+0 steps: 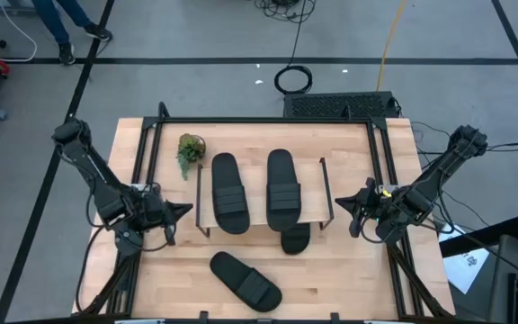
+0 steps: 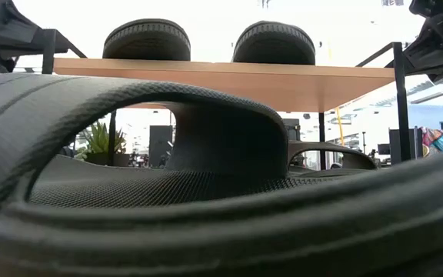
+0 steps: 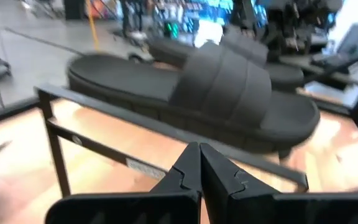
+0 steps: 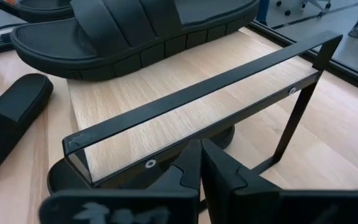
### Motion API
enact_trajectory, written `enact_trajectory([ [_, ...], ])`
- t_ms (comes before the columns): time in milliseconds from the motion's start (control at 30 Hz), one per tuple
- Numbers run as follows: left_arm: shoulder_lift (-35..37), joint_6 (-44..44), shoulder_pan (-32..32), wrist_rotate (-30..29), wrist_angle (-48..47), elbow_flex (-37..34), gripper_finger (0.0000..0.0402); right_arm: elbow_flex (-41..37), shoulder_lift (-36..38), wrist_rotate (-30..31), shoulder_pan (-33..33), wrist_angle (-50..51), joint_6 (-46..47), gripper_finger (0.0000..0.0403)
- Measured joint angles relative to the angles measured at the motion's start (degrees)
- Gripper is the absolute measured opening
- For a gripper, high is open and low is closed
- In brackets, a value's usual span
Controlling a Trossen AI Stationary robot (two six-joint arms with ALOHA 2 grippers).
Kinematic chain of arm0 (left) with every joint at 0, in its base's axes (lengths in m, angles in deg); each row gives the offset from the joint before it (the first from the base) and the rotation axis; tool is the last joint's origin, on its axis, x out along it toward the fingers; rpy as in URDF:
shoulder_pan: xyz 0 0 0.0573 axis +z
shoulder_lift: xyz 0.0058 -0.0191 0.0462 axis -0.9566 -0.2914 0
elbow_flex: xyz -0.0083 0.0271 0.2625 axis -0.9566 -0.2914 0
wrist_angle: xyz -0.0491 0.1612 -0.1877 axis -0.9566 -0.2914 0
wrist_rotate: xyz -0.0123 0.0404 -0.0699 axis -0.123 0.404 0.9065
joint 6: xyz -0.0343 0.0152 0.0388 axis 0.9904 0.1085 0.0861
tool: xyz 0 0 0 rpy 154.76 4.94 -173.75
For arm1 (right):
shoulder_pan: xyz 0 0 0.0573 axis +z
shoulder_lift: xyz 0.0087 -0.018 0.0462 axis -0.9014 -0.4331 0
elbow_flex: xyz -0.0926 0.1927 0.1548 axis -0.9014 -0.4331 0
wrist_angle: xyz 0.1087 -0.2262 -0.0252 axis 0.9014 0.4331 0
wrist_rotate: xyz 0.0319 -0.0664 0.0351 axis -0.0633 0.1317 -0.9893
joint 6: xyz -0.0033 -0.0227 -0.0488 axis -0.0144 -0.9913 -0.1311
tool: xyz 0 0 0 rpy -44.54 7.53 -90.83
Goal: Pick and place slides into the shelf
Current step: Adjust the shelf
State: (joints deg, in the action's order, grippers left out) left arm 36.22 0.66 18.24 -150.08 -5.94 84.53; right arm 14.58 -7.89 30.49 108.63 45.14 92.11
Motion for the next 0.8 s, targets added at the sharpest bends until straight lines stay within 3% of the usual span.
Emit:
enact_trajectory([
  [133, 0.00, -0.36, 1.68, 5.93, -1.25, 0.00, 0.0001, 0.00, 0.00, -1.29, -0.06, -0.06, -1.57, 0.0000],
  [433, 0.00, 2.40, 3.11, 10.48, -4.50, 0.00, 0.0000, -0.02, -0.02, -2.47, -0.13, -1.08, -2.97, 0.0000],
  [633, 0.00, 1.15, 3.11, 13.50, -2.09, 0.00, 0.0001, -0.02, -0.07, -3.06, -0.13, -3.31, -4.26, 0.0000],
  [800, -0.68, -4.49, 3.11, 16.62, 4.05, 0.00, 0.0001, -0.04, -0.12, -4.78, -0.13, -11.07, -10.16, 0.0000],
])
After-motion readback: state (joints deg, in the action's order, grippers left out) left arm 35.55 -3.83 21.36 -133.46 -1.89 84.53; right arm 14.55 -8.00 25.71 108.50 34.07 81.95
